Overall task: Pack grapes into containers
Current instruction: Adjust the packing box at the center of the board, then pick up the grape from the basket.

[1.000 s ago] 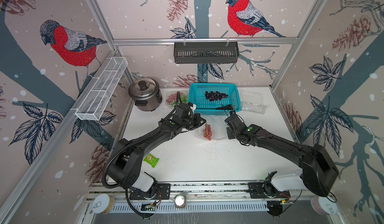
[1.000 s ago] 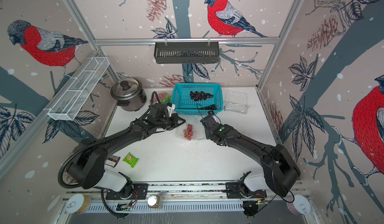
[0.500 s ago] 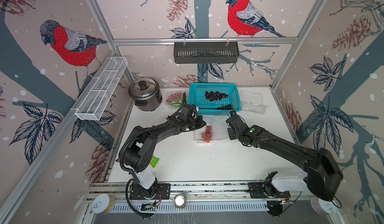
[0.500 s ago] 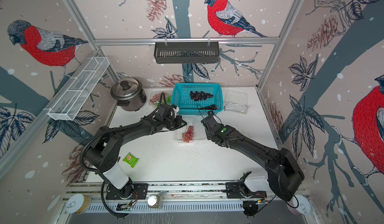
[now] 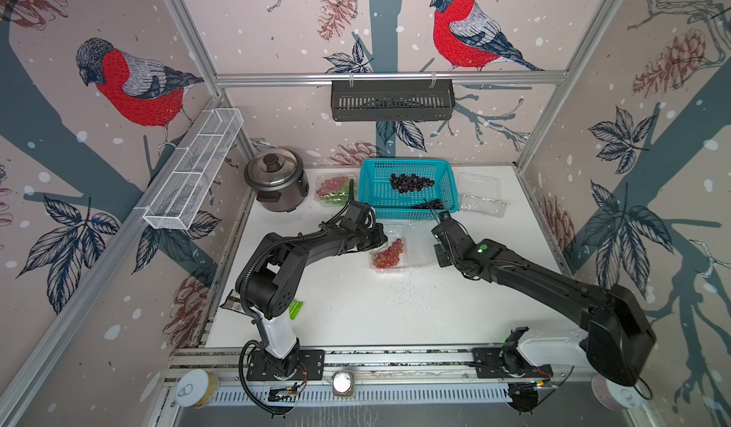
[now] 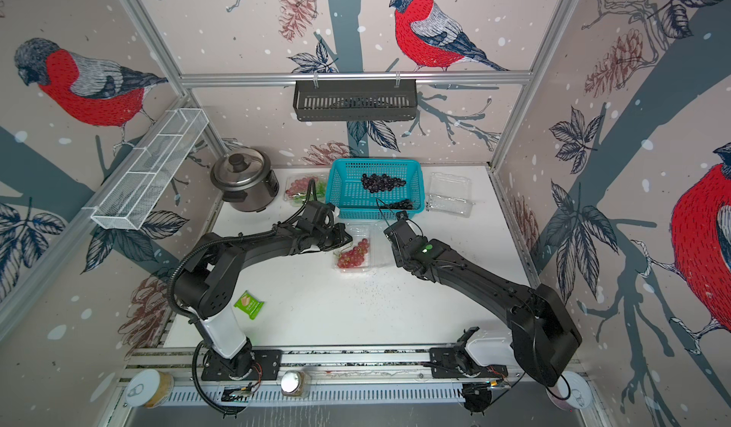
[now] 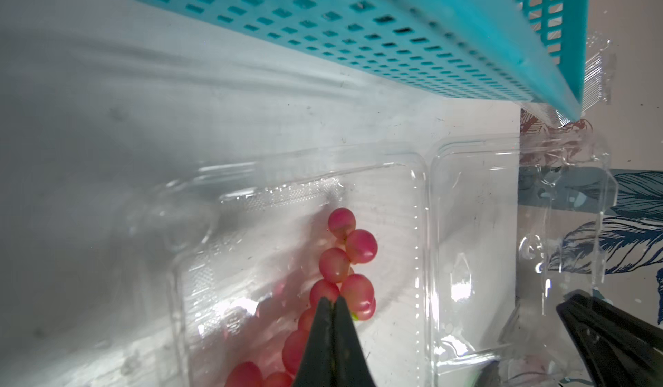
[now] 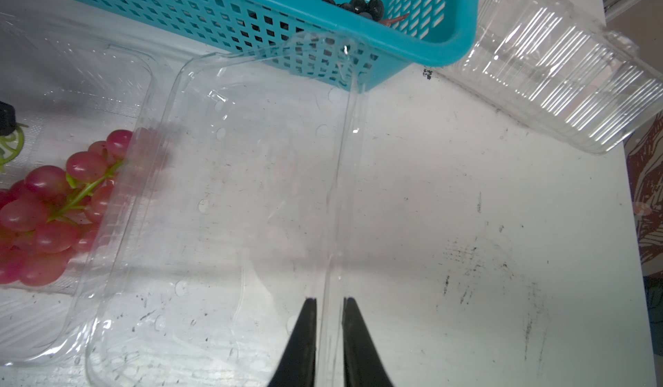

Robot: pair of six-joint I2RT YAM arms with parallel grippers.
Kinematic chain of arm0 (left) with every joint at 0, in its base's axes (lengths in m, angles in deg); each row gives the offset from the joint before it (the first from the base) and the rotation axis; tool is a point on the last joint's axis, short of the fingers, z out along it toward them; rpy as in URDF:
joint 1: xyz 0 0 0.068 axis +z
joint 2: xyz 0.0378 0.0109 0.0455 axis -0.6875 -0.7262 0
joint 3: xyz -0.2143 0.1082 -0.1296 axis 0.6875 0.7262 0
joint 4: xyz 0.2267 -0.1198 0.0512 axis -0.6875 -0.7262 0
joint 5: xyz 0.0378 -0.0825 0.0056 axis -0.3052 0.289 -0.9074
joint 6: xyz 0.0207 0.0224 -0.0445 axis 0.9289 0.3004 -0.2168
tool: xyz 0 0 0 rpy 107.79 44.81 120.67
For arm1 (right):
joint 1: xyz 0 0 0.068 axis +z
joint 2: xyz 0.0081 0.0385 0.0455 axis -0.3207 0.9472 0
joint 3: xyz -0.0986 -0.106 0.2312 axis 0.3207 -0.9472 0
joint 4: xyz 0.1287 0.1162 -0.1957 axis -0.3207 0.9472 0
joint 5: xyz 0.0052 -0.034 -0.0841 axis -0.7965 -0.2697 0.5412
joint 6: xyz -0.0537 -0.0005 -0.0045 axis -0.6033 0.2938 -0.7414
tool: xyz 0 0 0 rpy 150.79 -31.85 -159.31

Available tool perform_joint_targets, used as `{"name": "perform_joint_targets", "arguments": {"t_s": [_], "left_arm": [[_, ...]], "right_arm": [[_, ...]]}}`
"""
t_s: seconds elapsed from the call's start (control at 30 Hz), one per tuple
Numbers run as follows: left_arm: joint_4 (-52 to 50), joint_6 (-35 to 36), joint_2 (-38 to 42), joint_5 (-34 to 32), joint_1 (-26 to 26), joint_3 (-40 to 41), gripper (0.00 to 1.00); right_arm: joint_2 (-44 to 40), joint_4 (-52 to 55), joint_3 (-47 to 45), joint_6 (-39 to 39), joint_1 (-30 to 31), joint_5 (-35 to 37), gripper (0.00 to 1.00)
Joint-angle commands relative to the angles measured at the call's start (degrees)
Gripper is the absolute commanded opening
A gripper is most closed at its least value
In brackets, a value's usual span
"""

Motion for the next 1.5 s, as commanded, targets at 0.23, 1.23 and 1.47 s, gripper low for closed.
{"name": "perform_joint_targets", "arguments": {"t_s": [0.23,1.23,1.47], "left_arm": [[-1.3,1.6,2.1,-1.1,0.2,0.1,0.06],[-2.4,-1.2,14.9,1.9,0.6,-5.9,0.97],[1.5,-0.7,20.7,0.4,1.1,-4.7,0.98]], "right_arm": [[3.1,-0.2,2.3,-0.7,-1.5,-0.8,0.26],[8.1,-3.7,16.7,1.3,-11.6,-21.5,0.94],[19.7,-1.5,29.6,1.7,-15.9,-24.6,1.0]]}}
